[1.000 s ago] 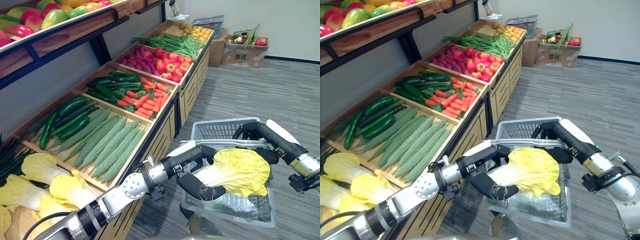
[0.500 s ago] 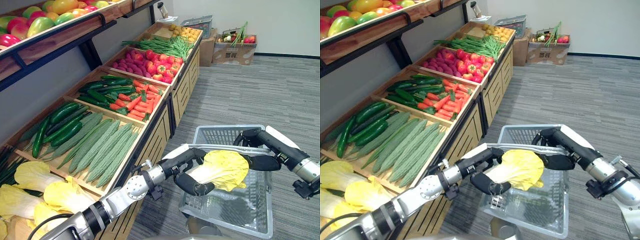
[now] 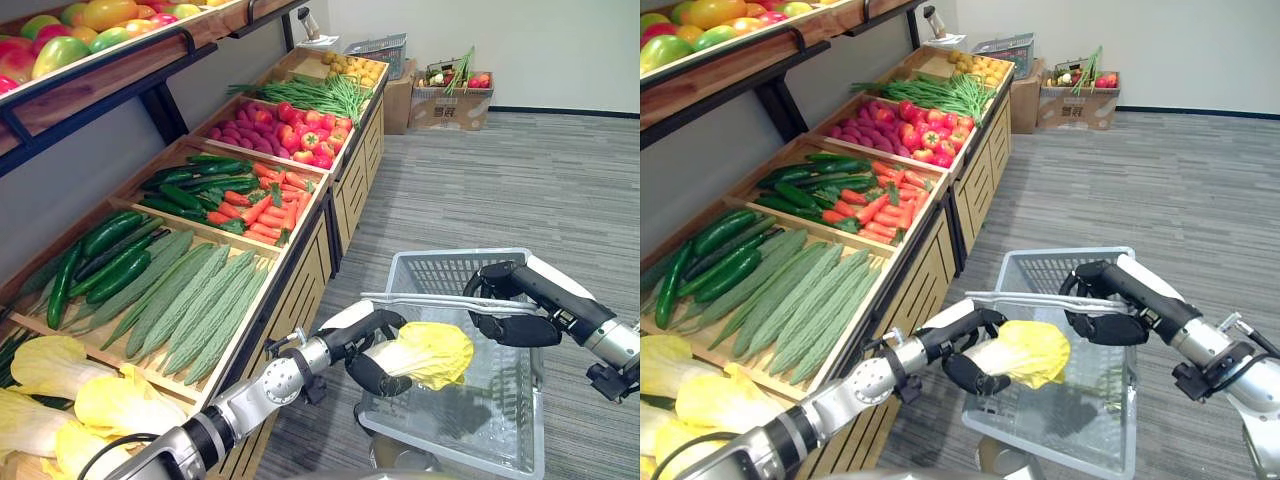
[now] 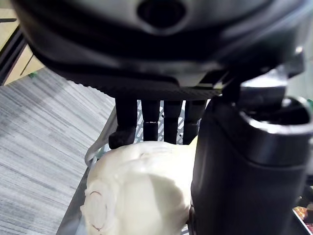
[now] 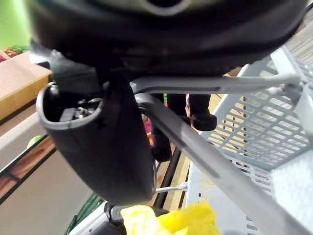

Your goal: Pick vegetable in the basket

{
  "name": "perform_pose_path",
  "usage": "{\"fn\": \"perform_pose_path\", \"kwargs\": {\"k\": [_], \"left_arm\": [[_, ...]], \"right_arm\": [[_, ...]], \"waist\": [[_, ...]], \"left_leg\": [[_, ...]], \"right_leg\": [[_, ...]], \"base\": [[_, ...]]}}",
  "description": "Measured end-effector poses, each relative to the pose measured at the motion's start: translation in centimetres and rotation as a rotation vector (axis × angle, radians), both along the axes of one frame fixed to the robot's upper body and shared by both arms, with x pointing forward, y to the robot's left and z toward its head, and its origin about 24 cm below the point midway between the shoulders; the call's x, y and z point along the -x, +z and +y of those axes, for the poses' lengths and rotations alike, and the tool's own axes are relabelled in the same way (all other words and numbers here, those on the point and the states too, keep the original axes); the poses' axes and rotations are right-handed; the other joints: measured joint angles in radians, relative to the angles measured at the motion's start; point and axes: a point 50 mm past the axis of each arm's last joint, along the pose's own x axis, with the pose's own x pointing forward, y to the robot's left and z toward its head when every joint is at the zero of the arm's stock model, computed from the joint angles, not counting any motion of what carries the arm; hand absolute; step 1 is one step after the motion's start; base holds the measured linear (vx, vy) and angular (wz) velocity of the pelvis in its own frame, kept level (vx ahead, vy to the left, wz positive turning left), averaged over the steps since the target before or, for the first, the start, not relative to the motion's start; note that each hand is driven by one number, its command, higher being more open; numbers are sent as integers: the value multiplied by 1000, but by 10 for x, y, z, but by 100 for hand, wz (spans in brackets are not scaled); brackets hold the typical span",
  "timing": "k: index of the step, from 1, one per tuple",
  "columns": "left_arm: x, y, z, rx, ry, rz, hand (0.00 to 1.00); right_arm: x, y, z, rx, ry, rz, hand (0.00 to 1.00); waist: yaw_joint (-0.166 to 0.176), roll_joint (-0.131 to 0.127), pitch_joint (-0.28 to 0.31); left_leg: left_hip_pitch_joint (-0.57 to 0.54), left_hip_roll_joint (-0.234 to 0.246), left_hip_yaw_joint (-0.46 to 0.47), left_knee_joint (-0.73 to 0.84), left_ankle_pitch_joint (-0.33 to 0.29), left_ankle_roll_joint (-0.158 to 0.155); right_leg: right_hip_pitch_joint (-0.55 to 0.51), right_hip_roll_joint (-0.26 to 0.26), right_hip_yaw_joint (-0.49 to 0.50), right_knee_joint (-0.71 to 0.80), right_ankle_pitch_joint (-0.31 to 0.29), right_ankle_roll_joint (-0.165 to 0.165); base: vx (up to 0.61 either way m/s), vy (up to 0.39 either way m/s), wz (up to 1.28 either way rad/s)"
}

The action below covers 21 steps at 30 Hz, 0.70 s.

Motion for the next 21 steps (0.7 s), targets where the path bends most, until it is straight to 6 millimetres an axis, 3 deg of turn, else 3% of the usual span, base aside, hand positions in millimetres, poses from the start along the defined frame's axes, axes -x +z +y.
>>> {"fn": "perform_pose_path", "kwargs": {"k": [21], "left_arm": [[11,-16,-11,-19,19,23,100]], "right_arm": [[0,-2,1,-3,0,4,0]], "waist": [[-2,-2,1]], "left_leg": [[-2,0,-2,-2,-1,0]], "right_leg": [[-1,-4,-5,0,-2,2]], "base": [[0,0,0]]}}
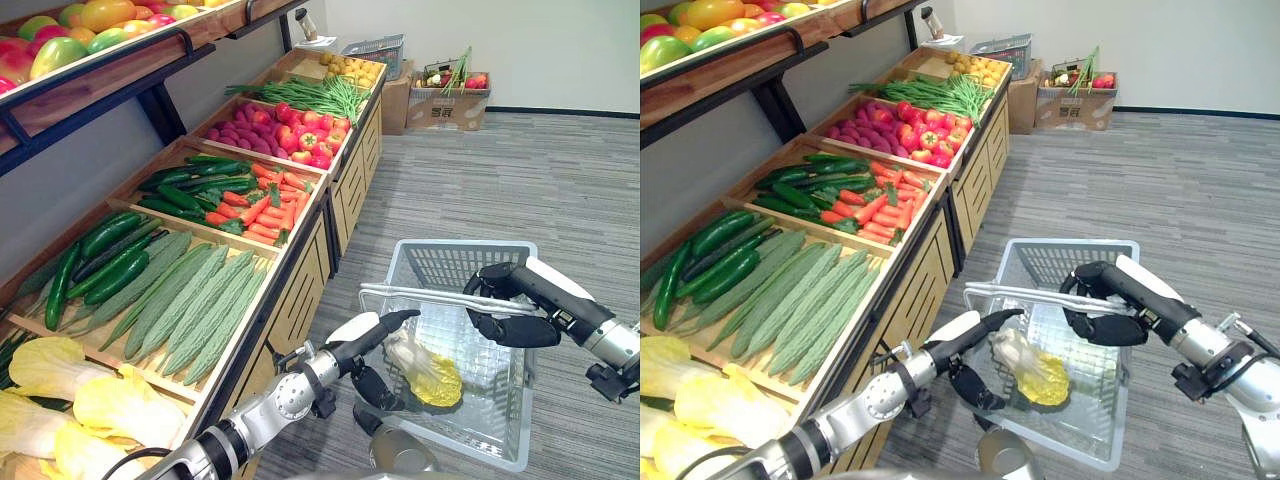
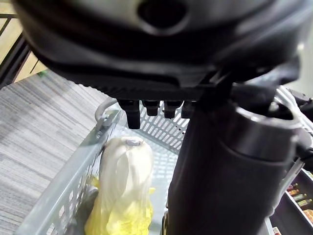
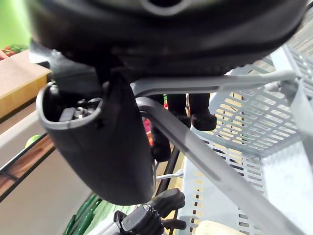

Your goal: Pick vegetable in the basket

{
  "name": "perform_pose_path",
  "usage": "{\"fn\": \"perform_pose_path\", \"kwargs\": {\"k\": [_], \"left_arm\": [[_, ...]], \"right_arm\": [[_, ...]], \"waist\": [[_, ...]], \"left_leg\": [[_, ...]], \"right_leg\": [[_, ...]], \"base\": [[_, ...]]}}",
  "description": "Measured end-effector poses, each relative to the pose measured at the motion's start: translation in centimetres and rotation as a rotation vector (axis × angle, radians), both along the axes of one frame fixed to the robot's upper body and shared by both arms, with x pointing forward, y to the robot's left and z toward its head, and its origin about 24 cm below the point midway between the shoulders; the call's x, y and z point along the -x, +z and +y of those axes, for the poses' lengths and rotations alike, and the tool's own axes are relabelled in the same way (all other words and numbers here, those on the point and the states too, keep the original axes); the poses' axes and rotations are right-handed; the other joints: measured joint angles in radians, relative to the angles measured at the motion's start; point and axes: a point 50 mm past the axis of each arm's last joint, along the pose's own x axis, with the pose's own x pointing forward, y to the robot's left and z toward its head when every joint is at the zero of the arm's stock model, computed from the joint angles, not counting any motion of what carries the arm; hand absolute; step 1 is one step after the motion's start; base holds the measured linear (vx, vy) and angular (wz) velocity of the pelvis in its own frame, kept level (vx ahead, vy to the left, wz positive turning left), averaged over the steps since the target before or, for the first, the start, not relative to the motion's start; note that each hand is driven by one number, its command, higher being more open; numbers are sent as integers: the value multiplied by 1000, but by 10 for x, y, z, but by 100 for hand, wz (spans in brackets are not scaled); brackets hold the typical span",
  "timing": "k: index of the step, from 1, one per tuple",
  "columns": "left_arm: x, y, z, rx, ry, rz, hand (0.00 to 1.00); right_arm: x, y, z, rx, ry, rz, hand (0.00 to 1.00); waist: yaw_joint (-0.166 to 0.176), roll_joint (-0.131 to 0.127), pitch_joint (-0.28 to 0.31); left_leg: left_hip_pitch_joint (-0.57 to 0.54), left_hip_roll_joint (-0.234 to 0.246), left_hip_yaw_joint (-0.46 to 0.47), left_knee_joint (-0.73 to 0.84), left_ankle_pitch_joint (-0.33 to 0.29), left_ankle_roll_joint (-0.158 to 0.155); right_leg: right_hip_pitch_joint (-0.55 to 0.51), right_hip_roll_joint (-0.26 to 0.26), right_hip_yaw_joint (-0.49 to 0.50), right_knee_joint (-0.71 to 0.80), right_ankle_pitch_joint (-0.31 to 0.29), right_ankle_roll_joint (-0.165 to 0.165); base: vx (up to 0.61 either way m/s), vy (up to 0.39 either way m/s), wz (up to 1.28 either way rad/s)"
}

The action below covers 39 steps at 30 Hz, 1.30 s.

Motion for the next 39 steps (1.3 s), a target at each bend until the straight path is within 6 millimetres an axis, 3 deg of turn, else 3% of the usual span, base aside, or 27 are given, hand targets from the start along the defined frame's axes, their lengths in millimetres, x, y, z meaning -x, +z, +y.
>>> {"fn": "perform_pose_path", "kwargs": {"k": [4,9,11,19,24,26,34,39], "left_arm": [[0,1,0,7,1,-4,100],[0,26,-6,106,-20,-47,100],[2,43,-13,170,-56,-84,100],[16,72,-26,260,-171,-144,100],[22,94,-27,361,-203,-156,100],[25,98,-23,408,-187,-153,100],[30,116,3,575,-101,-177,100],[29,137,27,678,5,-278,100]], "right_arm": [[1,-5,1,-36,-24,-6,0],[1,-12,2,-58,-107,-44,0],[1,-17,1,-71,-165,-59,0],[5,-43,-10,-159,-435,-94,0],[13,-65,-22,-199,-624,-71,0],[16,-73,-25,-202,-684,-54,0],[42,-109,-39,-287,-1014,-36,0],[59,-130,-51,-341,-1252,-32,0]], "waist": [[8,0,0],[16,-1,1],[32,-2,1],[79,-7,-2],[128,-13,-10],[136,-15,-21],[225,-49,-54],[274,-55,-64]], "left_leg": [[-2,0,-3,1,2,0],[-13,0,-28,1,6,4],[-18,0,-42,1,8,7],[-67,16,-139,15,15,17],[-98,24,-208,17,24,24],[-115,27,-244,17,28,29],[-185,32,-396,16,52,44],[-221,30,-477,16,60,52]], "right_leg": [[0,-1,-1,2,9,3],[0,-14,-20,4,6,9],[2,-22,-31,4,5,9],[13,-65,-116,-4,1,7],[28,-93,-178,-18,2,4],[39,-107,-211,-31,3,2],[78,-155,-349,-59,-5,-1],[104,-179,-423,-76,-12,0]], "base": [[1,1,1],[0,-1,13],[-4,-2,19],[-8,-1,34],[-10,11,41],[-8,13,51],[-2,-7,53],[10,-5,49]]}}
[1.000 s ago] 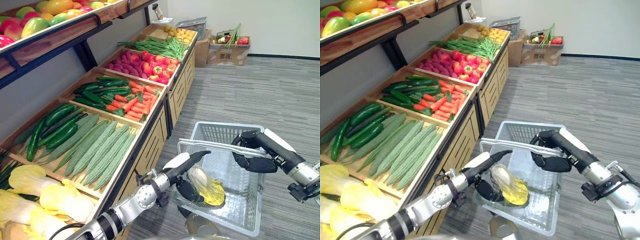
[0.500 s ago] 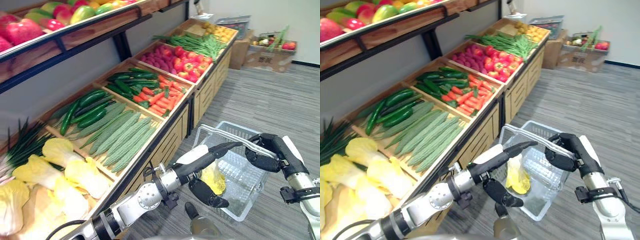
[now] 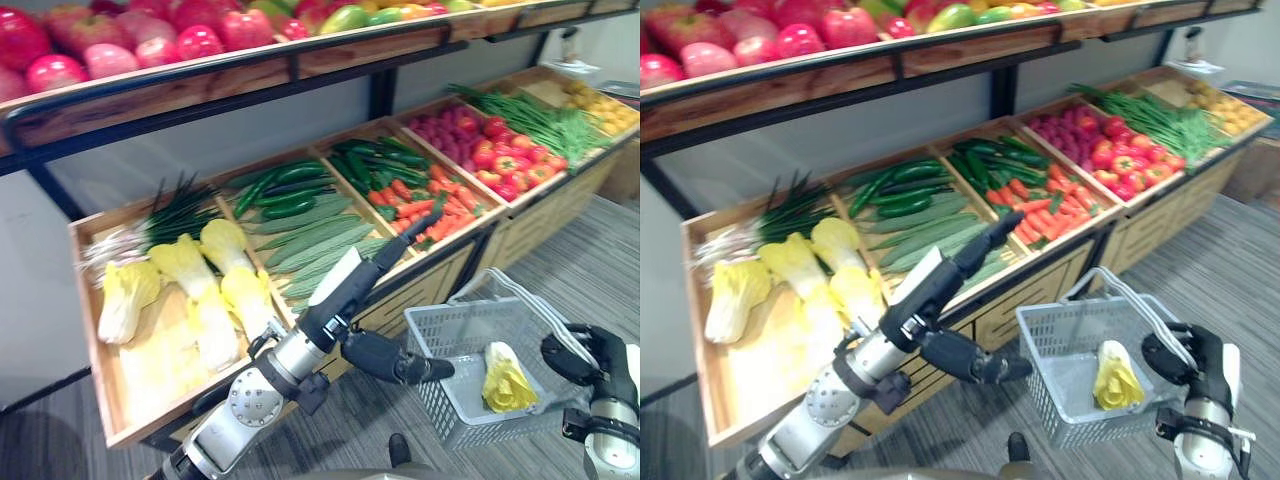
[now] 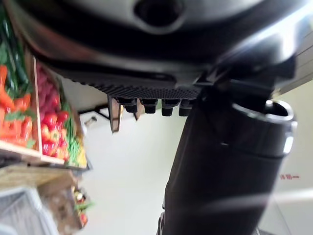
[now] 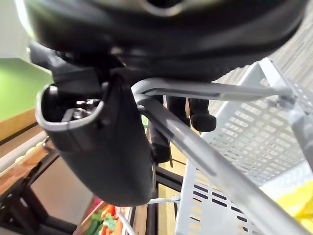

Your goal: Pick vegetable in the basket

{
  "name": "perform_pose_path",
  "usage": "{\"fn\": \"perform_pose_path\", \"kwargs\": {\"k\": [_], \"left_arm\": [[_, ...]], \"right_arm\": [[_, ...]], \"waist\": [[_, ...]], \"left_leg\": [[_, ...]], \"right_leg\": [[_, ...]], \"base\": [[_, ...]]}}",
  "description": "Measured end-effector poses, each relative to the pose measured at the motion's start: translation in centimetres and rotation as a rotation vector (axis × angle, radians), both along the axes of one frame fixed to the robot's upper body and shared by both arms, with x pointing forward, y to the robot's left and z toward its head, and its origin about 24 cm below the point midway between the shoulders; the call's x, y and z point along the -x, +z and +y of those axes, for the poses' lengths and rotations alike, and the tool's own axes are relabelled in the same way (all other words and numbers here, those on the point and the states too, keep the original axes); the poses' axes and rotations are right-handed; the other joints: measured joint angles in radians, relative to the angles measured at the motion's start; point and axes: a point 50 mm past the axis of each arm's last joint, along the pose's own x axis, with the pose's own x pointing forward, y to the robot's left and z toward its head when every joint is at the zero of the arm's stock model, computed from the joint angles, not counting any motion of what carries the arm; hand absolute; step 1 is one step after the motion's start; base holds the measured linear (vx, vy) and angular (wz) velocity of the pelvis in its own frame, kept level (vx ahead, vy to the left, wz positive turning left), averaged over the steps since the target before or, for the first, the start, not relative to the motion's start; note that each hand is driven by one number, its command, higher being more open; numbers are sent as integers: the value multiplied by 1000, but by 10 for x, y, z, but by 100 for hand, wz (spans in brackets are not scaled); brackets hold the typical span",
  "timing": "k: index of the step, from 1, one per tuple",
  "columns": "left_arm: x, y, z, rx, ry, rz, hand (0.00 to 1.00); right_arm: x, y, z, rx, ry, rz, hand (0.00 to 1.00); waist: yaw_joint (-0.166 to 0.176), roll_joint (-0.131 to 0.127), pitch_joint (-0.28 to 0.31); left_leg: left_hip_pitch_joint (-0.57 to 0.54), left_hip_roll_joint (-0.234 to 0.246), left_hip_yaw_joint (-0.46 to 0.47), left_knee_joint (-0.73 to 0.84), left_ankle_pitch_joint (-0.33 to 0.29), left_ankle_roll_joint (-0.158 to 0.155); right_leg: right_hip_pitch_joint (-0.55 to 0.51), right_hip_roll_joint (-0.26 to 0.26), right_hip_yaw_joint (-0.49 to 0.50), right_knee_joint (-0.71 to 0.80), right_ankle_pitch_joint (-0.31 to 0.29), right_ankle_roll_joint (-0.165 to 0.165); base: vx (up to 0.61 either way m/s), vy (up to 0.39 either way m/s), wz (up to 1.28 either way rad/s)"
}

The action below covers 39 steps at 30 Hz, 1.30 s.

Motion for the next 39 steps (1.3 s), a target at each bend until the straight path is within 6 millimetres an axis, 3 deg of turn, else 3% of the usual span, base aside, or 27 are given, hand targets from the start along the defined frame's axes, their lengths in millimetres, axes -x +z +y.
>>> {"fn": "perform_pose_path", "kwargs": {"k": [4,9,11,12,15,20,22,26,30,34,37,39], "left_arm": [[-6,20,30,138,202,-72,100],[-14,32,80,322,573,-120,100],[-13,32,101,378,730,-131,100],[-12,30,118,415,856,-138,100],[-10,17,147,412,1100,-131,100],[6,-43,201,240,1671,3,100],[21,-70,214,212,1832,103,100],[71,-139,233,78,2175,405,100],[112,-180,234,-11,2373,652,100],[164,-224,217,20,2482,1092,100],[189,-250,197,101,2383,1412,100],[199,-263,184,184,2226,1592,100]], "right_arm": [[21,-20,-11,-55,-259,0,0],[65,-52,-15,-152,-619,45,0],[80,-65,-9,-201,-722,74,0],[91,-73,-5,-239,-787,95,0],[101,-81,0,-279,-860,104,0],[110,-92,16,-312,-942,135,0],[115,-95,23,-318,-966,152,0],[119,-102,34,-352,-1010,158,0],[116,-104,39,-367,-1009,158,0],[110,-103,39,-373,-1003,145,0],[108,-103,38,-381,-1015,128,0],[106,-103,37,-390,-1010,118,0]], "waist": [[32,-2,-7],[72,-6,-7],[77,-10,-9],[95,-13,-9],[104,-13,-9],[112,-33,-12],[118,-42,-15],[120,-50,-18],[118,-46,-23],[116,-19,-28],[116,8,-34],[116,14,-31]], "left_leg": [[-37,-3,-81,-4,12,8],[-49,-11,-171,-26,29,10],[-59,-12,-206,-33,36,11],[-62,-13,-217,-42,42,11],[-63,-13,-238,-54,48,12],[-60,-11,-264,-63,49,12],[-57,-12,-265,-68,49,12],[-1,-14,-264,-92,48,13],[11,-15,-261,-102,43,15],[33,-15,-239,-119,42,13],[42,-15,-233,-126,39,11],[48,-13,-232,-130,37,9]], "right_leg": [[21,-20,-75,-10,-11,0],[72,-32,-160,-24,-25,2],[84,-36,-194,-24,-37,0],[86,-37,-207,-24,-41,-1],[97,-37,-228,-24,-48,0],[118,-37,-258,-24,-65,2],[121,-37,-261,-24,-69,3],[164,-38,-268,-24,-84,4],[172,-40,-270,-24,-94,2],[175,-37,-260,-25,-101,9],[177,-36,-257,-24,-106,13],[181,-34,-258,-24,-111,13]], "base": [[23,-8,55],[30,-7,52],[31,-18,51],[21,-9,27],[32,-11,26],[29,0,17],[43,5,4],[51,13,3],[0,0,0],[36,12,-9],[43,9,-4],[41,-1,-1]]}}
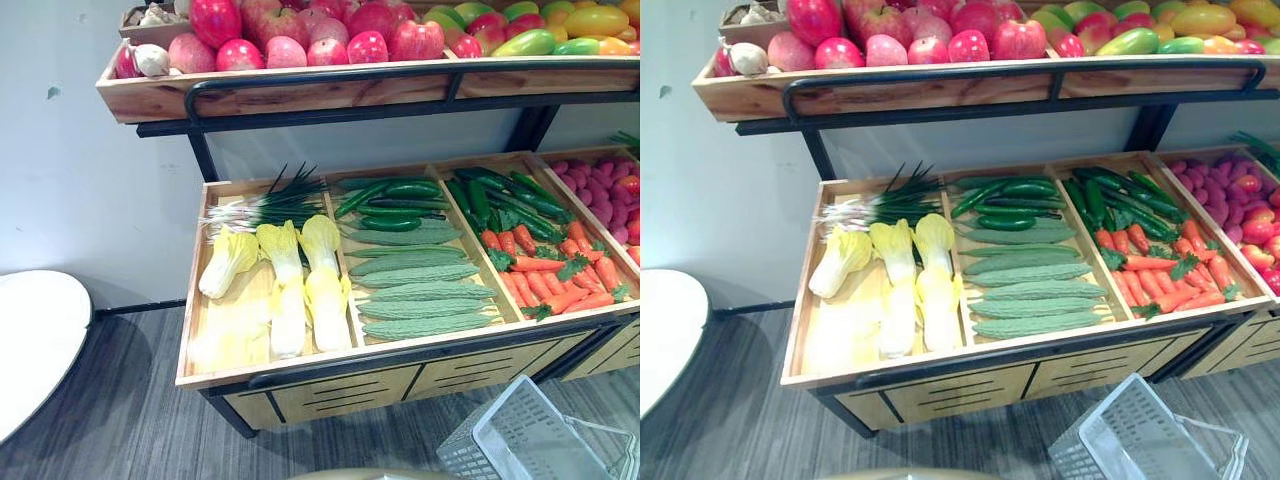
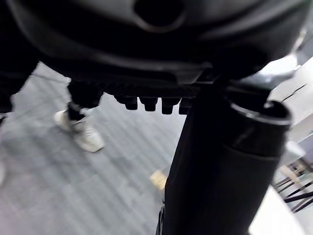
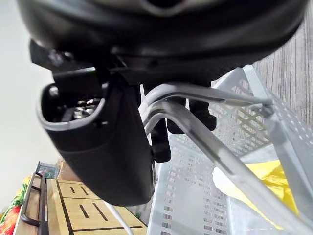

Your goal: Pick vegetable in the basket

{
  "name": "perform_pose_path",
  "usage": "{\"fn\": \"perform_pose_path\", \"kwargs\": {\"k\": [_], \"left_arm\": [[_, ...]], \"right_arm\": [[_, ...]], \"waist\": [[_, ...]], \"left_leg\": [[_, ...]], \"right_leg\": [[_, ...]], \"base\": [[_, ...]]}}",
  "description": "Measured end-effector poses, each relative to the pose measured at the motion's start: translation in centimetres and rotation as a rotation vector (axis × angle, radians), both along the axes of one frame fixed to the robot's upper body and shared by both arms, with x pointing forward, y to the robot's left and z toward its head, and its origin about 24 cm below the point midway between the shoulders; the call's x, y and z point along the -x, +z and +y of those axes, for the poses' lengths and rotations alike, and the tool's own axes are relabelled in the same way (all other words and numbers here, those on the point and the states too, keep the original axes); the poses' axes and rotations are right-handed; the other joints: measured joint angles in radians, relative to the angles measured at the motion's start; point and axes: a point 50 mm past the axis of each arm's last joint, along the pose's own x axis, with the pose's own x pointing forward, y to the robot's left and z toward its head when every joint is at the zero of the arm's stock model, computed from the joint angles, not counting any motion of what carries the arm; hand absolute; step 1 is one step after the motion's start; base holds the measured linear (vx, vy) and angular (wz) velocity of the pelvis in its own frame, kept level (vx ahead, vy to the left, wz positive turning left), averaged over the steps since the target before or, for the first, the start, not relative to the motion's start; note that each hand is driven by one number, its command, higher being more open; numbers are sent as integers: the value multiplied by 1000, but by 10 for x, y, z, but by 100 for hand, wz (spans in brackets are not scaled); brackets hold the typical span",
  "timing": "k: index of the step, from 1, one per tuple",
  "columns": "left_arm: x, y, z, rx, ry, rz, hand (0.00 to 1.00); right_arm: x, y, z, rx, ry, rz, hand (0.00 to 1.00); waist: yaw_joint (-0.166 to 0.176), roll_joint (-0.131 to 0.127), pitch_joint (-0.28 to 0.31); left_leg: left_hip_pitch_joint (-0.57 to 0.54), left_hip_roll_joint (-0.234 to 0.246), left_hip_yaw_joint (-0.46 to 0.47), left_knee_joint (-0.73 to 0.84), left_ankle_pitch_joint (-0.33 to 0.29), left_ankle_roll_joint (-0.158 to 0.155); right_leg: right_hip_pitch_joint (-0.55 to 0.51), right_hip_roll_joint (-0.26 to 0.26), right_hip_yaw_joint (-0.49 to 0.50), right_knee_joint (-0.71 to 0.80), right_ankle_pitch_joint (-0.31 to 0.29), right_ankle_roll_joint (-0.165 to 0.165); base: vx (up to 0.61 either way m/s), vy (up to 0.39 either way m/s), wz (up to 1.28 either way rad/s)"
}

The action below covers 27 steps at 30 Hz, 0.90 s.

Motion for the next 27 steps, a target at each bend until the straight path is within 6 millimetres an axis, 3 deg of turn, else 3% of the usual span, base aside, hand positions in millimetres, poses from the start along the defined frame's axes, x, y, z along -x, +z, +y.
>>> {"fn": "perform_pose_path", "kwargs": {"k": [4,11,16,22,27], "left_arm": [[1,-16,-20,277,-157,-94,100],[-31,-26,-56,565,-548,-247,100],[-39,-27,-65,656,-680,-279,100],[-38,-27,-66,696,-704,-283,100],[-52,-26,-67,705,-760,-295,100]], "right_arm": [[-8,1,-1,-2,27,-26,0],[-9,2,-2,18,44,-26,0],[-4,2,-3,21,41,-16,0],[-4,2,-2,25,54,-4,0],[-14,6,-4,50,54,-34,0]], "waist": [[-1,2,1],[-19,22,9],[-23,38,17],[-25,42,22],[-28,40,78]], "left_leg": [[20,7,26,-4,-7,-6],[30,7,50,4,-17,-5],[39,11,61,9,-26,-7],[57,23,100,27,-42,-13],[45,40,146,178,-129,-7]], "right_leg": [[-1,10,23,5,-6,0],[-8,11,45,12,-9,2],[-21,14,62,41,-24,3],[-36,27,98,76,-39,1],[-121,23,177,262,-114,3]], "base": [[27,-3,-16],[16,2,-9],[9,-2,-10],[7,-4,-18],[-6,9,-35]]}}
